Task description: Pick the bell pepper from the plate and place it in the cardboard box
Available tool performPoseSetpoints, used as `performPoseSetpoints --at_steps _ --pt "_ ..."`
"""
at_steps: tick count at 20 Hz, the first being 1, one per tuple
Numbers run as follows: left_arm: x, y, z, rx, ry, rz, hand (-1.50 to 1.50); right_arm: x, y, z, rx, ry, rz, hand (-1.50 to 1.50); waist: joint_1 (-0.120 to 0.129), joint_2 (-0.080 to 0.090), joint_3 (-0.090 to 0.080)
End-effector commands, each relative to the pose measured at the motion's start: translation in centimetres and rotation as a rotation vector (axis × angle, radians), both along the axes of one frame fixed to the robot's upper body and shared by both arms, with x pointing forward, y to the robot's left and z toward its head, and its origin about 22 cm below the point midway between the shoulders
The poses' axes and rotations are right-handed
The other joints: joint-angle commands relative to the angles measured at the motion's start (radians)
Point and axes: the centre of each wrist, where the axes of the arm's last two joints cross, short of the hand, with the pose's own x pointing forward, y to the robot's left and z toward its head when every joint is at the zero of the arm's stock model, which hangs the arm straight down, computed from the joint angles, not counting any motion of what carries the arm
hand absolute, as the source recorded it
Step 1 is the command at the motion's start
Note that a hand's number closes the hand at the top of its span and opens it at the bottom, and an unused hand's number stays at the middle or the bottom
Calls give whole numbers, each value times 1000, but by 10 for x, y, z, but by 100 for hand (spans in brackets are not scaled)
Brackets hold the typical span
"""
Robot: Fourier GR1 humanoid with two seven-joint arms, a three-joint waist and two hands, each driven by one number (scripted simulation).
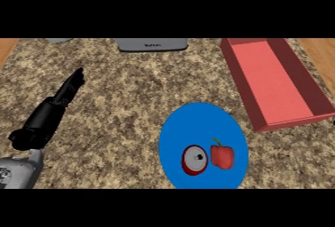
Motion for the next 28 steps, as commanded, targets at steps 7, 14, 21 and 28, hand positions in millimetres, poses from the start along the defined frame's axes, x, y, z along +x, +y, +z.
performPoseSetpoints --at_steps 7,14,21,28 --pt "5 -14 -9 -4 -8 -49 0 -36 52 30 -376 251 -71 -150 39 8 -2" --pt "15 -34 3 -5 2 -73 0 -37 77 38 -467 333 -177 -150 52 7 -3" --pt "12 -14 1 14 -21 -68 0 -34 112 21 -495 433 -237 -150 63 5 -2" --pt "12 -20 -1 9 -16 -57 0 -8 157 -14 -550 417 -292 -150 53 3 1"
